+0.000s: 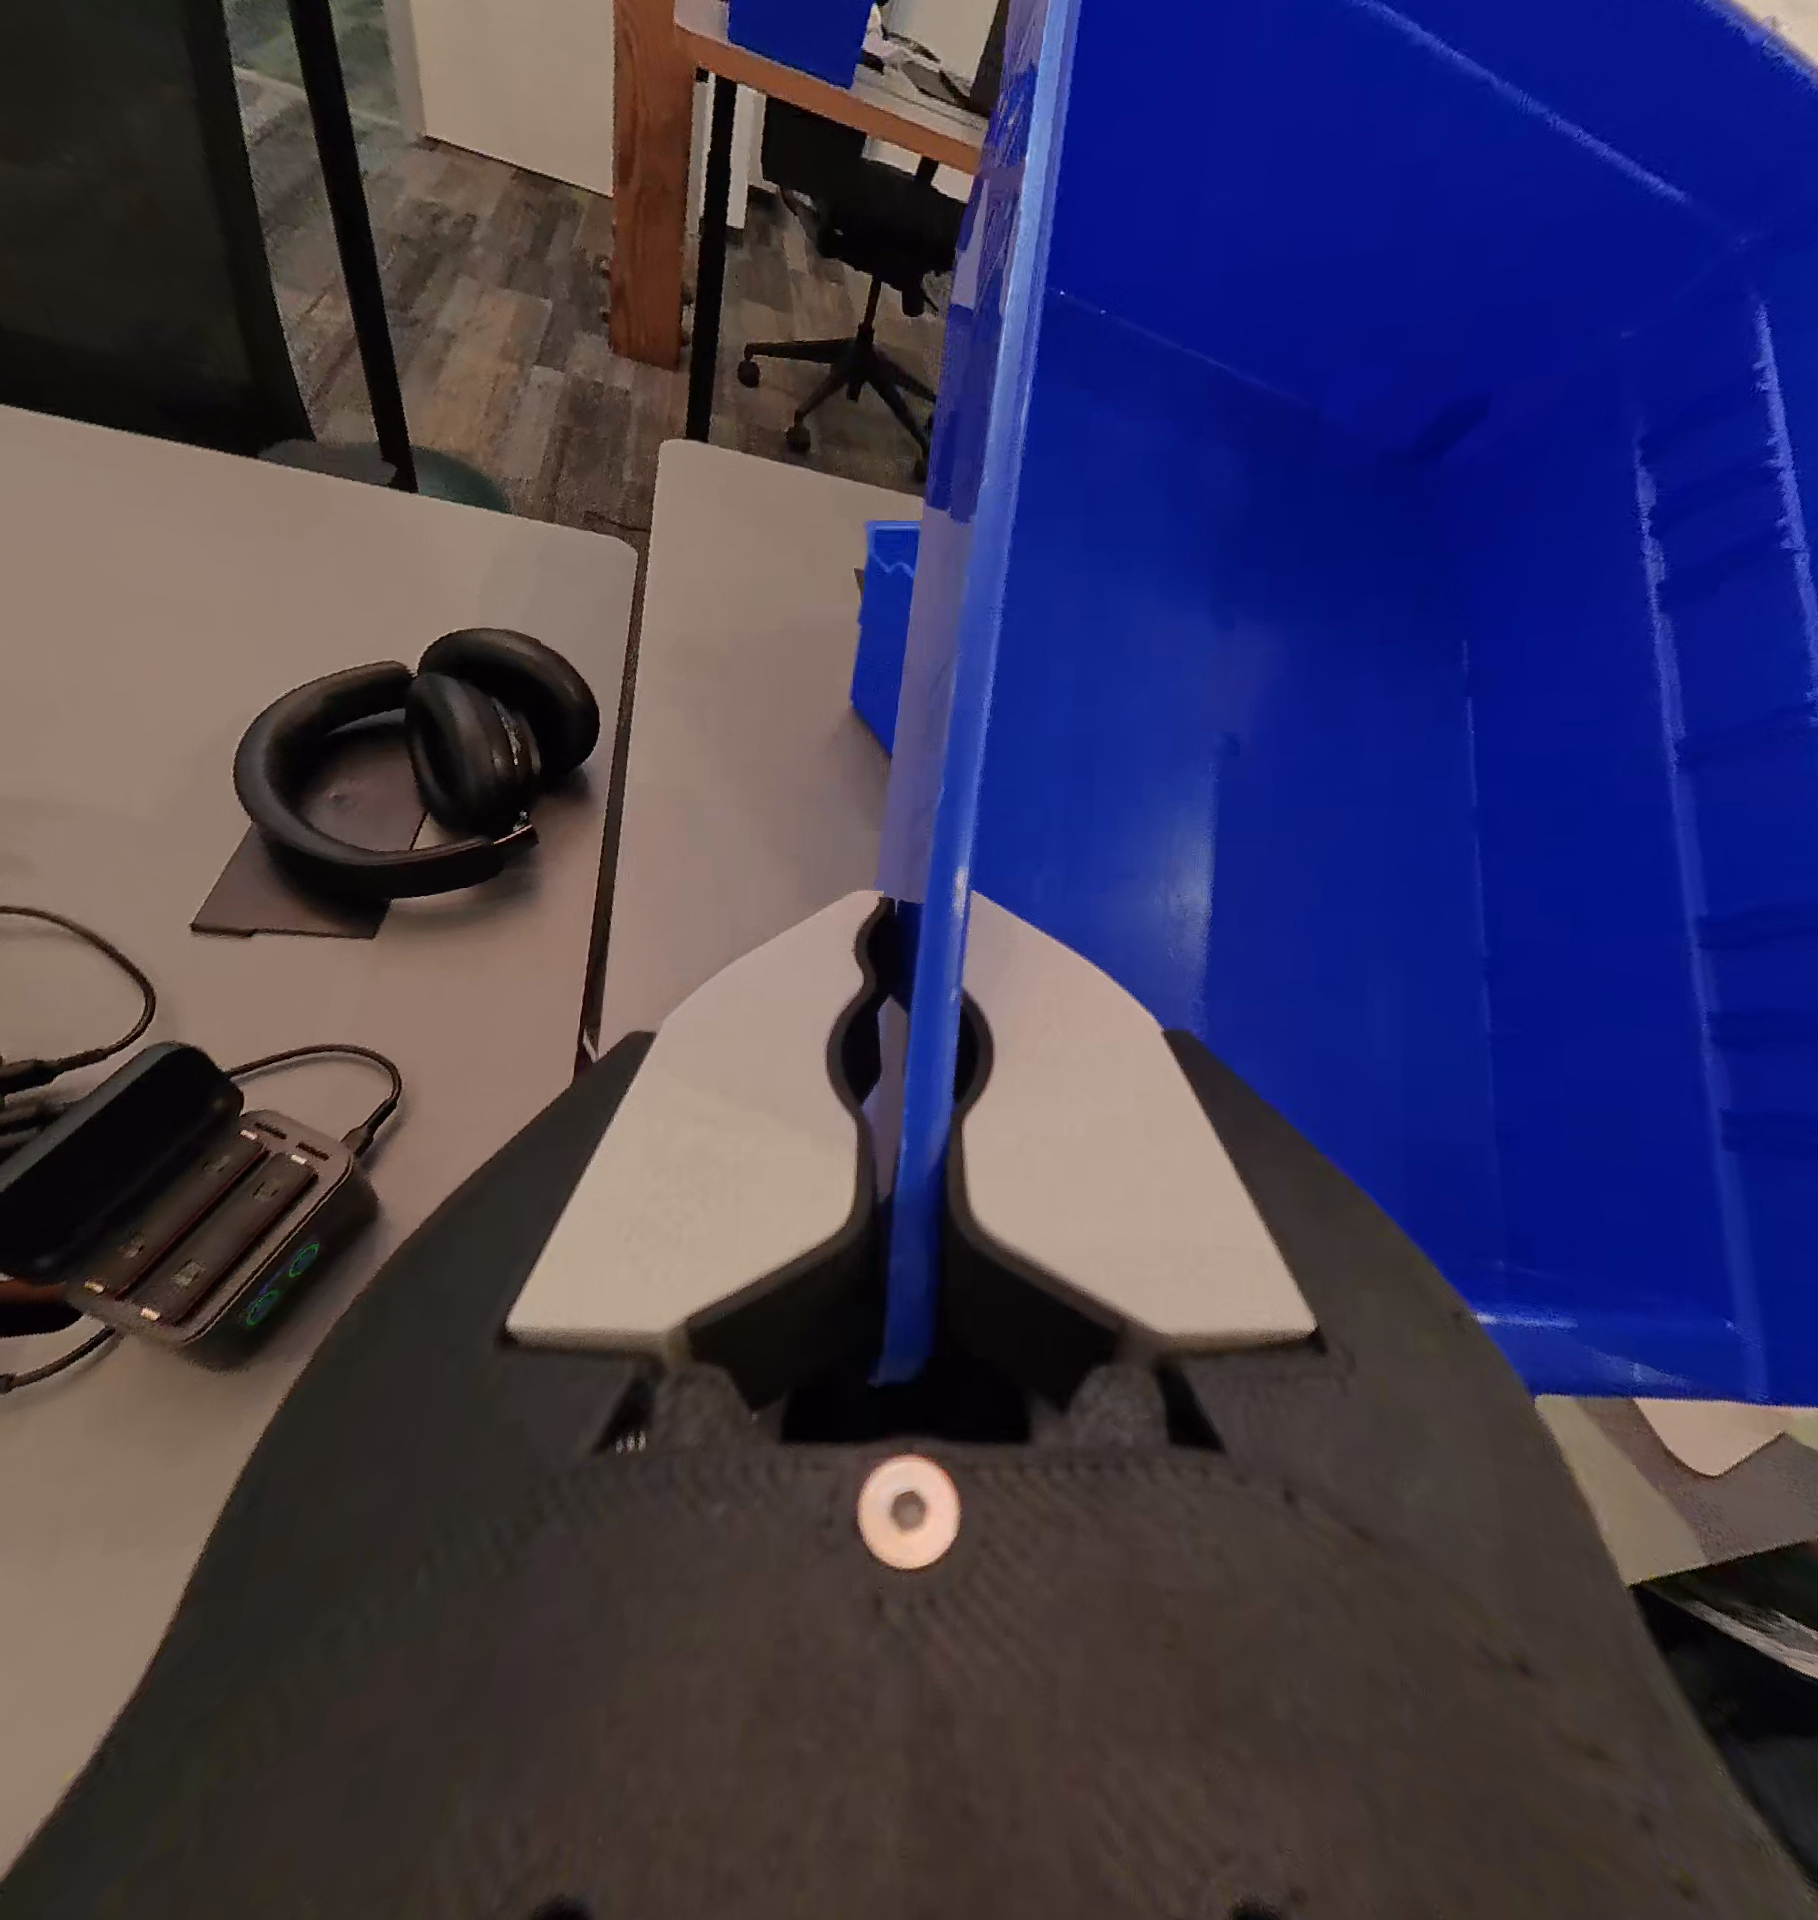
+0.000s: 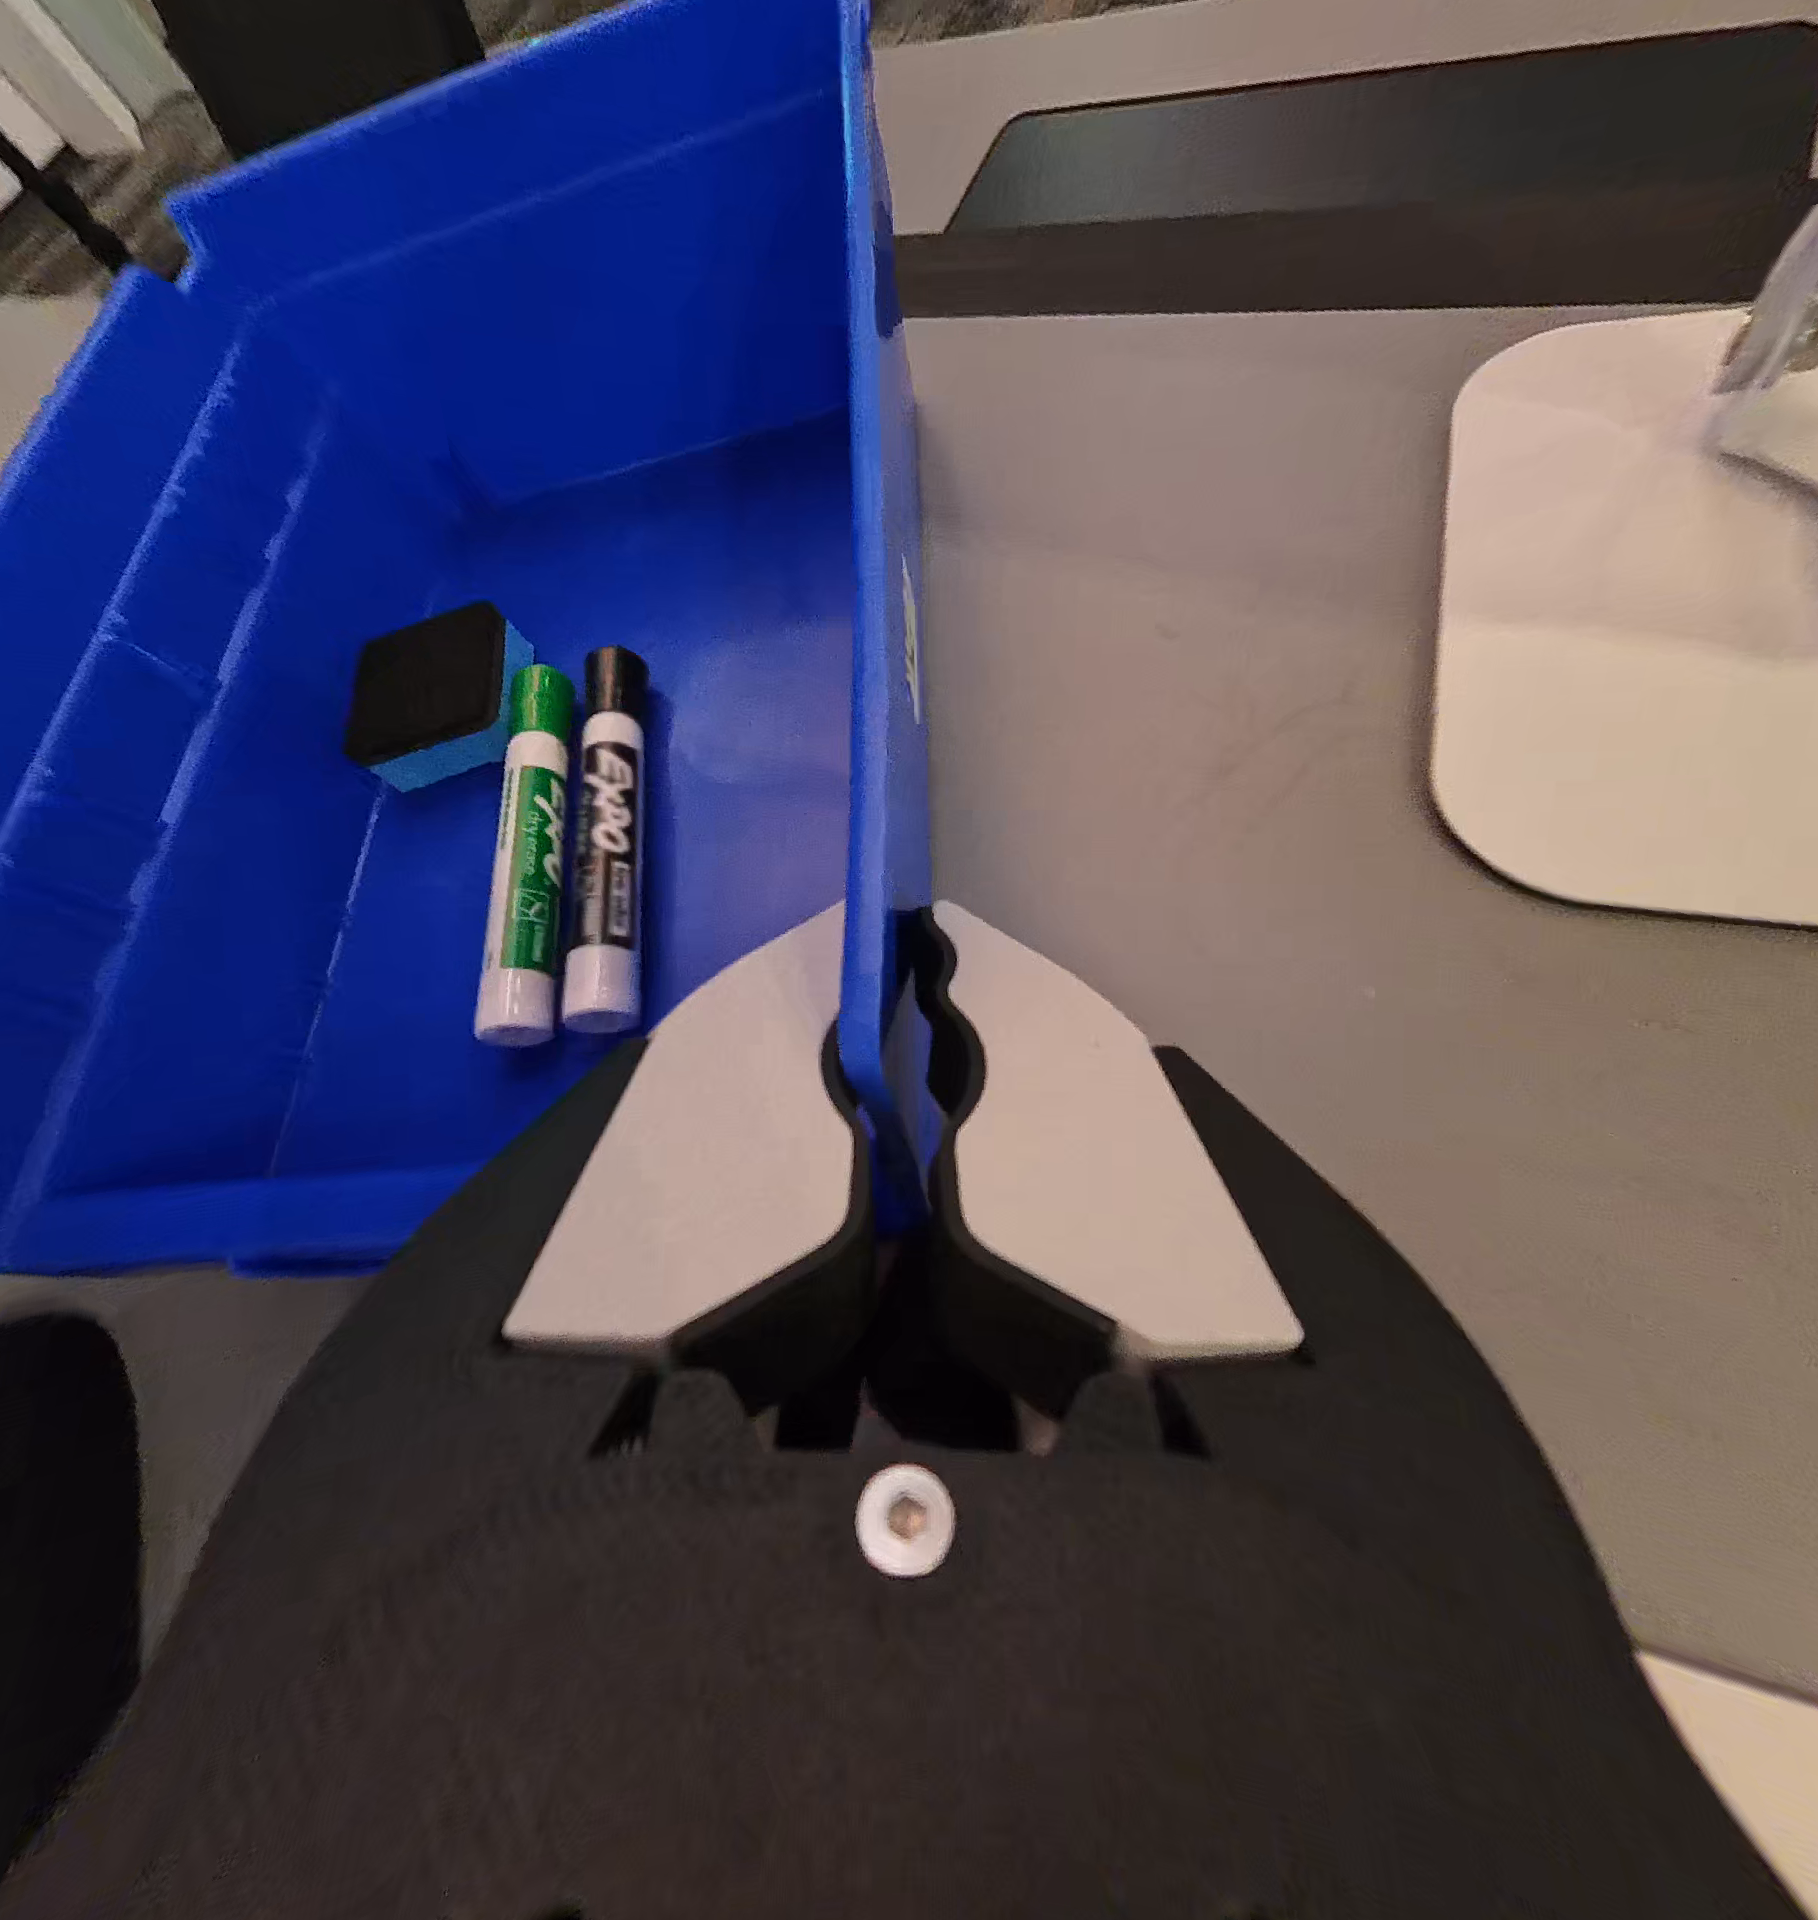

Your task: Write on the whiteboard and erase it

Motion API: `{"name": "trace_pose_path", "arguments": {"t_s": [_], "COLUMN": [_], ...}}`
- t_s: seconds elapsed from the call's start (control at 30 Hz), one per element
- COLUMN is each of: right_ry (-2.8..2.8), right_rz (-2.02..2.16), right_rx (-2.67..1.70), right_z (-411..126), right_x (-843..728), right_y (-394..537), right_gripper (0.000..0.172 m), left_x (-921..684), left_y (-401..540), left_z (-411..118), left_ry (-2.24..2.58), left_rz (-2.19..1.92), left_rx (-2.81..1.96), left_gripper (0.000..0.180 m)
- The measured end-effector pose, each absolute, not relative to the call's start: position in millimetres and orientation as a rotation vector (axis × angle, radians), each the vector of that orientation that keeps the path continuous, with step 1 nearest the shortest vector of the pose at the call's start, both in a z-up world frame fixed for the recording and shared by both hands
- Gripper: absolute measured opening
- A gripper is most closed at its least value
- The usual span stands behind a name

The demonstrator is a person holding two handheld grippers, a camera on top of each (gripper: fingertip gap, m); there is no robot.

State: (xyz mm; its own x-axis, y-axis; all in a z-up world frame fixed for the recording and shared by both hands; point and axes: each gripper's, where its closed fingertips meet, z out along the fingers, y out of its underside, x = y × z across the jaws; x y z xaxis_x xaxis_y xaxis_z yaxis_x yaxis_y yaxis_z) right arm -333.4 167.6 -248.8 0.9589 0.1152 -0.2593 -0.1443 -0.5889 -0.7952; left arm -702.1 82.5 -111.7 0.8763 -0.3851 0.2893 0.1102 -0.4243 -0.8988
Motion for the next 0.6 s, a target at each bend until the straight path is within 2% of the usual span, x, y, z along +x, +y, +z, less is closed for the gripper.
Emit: {"name": "trace_pose_path", "arguments": {"t_s": [0.37,0.5,0.6], "right_ry": [0.255,0.153,0.044], "right_rz": [0.49,0.605,0.646], "right_rx": [-2.081,-2.065,-1.948], "right_z": [-248.2,-231.8,-191.6], "right_x": [-376.8,-385.8,-366.8], "right_y": [215.8,204.2,166.1], "right_gripper": [0.011,0.038,0.04], "left_x": [-686.1,-674.6,-651.1], "left_y": [88.1,84.9,80.5], "left_z": [-109.4,-104.7,-95.7], "left_ry": [0.217,0.244,0.312], "left_rz": [-0.584,-0.579,-0.594], "left_rx": [-1.932,-1.924,-1.909], "left_gripper": [0.005,0.005,0.005]}}
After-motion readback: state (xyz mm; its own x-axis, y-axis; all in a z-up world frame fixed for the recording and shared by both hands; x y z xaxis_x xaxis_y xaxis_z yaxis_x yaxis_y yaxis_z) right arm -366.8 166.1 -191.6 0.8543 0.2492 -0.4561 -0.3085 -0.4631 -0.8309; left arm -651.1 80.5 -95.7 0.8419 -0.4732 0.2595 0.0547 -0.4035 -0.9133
